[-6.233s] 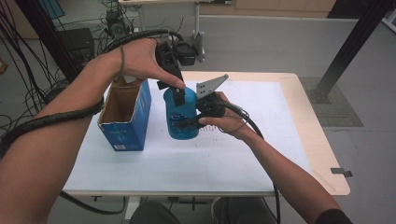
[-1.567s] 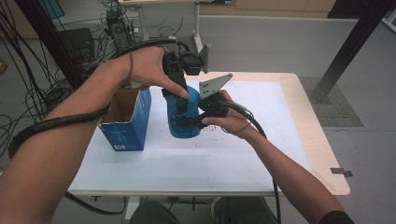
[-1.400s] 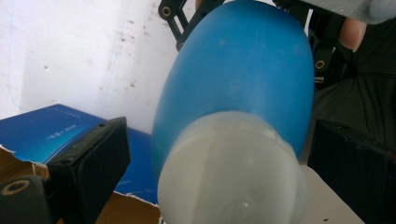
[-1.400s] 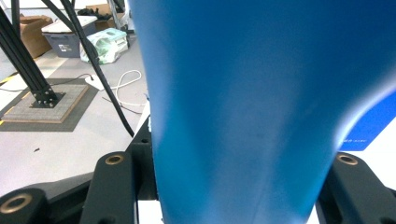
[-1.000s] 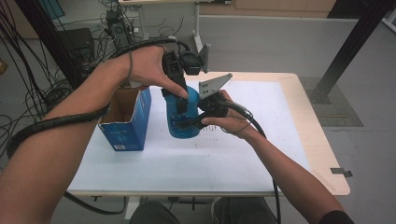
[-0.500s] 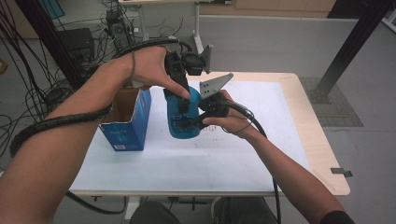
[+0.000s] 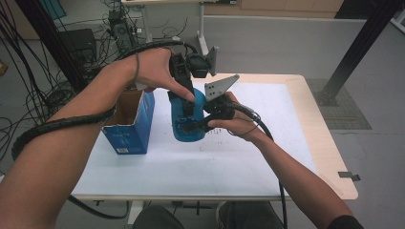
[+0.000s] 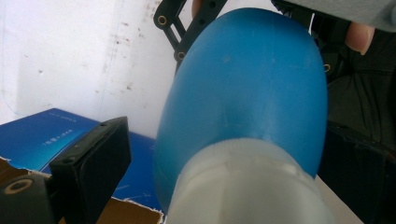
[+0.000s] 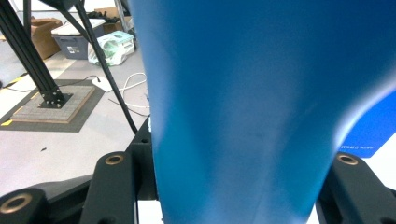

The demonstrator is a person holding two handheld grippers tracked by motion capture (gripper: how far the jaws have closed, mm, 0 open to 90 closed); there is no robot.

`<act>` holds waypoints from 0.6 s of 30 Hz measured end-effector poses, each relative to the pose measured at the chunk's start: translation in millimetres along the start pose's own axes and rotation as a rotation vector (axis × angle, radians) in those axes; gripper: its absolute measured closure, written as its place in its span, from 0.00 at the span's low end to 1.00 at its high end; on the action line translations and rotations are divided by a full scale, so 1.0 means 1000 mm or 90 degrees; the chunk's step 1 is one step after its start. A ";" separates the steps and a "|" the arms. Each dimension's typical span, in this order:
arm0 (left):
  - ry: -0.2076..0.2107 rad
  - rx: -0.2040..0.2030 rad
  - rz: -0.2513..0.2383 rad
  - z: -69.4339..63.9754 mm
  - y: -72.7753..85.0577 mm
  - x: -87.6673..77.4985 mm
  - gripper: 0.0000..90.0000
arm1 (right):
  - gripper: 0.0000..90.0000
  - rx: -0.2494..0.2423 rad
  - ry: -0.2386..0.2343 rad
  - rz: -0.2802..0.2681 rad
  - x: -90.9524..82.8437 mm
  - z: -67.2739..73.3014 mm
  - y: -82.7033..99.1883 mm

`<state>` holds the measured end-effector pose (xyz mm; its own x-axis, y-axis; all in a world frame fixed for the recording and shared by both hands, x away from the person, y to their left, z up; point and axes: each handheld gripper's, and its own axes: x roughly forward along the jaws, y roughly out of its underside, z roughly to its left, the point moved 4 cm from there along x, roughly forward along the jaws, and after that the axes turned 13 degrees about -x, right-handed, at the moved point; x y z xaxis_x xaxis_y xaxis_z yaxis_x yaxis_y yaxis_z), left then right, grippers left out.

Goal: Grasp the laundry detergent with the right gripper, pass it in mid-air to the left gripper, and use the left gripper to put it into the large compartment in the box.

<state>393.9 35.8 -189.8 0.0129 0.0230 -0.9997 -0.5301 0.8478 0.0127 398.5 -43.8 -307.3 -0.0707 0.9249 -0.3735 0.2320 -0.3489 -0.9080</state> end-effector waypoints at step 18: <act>0.004 0.004 0.000 -0.002 -0.003 0.001 0.08 | 0.49 0.001 0.000 -0.009 -0.004 0.001 -0.002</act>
<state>394.0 32.1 -190.7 0.0069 0.0197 -0.9998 -0.5245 0.8513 0.0132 397.8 -46.8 -304.0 -0.0742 0.9295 -0.3613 0.2295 -0.3367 -0.9132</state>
